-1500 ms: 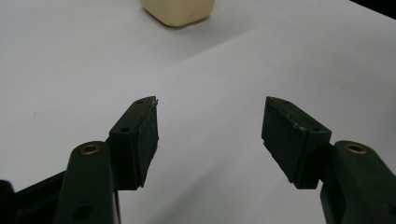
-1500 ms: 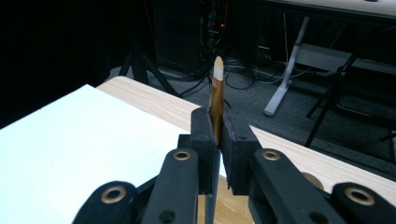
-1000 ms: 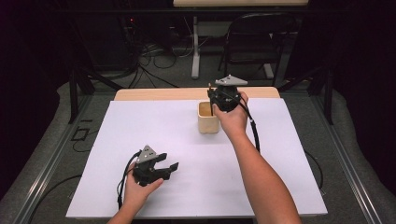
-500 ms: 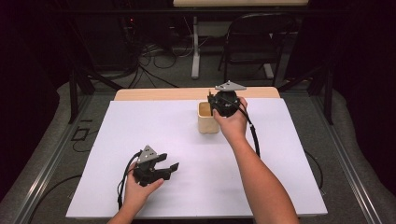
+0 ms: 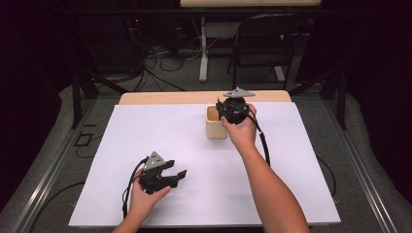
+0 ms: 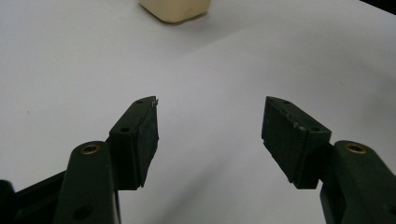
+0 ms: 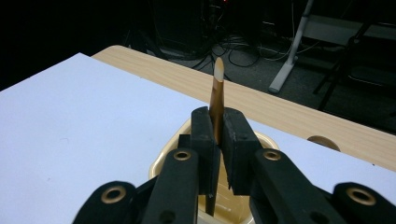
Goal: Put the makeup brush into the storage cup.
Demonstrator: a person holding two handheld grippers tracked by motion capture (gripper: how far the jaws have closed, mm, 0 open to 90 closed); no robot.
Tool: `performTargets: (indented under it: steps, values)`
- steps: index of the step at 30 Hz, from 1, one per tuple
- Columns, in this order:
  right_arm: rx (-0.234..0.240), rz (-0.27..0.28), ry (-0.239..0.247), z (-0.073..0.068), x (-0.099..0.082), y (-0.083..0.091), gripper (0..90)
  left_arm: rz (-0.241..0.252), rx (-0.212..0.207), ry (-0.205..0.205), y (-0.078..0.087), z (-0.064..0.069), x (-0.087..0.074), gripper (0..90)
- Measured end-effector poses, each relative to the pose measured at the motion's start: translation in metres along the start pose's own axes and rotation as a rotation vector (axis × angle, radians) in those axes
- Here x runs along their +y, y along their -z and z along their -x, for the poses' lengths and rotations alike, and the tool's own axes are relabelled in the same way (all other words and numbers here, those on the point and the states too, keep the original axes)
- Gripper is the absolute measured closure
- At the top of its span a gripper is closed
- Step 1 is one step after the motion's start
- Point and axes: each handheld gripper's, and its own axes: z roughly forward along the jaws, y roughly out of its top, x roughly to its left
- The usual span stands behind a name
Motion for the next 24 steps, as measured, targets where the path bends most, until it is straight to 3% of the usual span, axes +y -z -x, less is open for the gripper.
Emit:
performTargets:
  steps: [24]
  values:
    - [-0.004, -0.019, -0.005, 0.005, -0.01, 0.002, 83.7, 0.002, -0.009, -0.001, -0.001, 0.001, 0.0, 36.5]
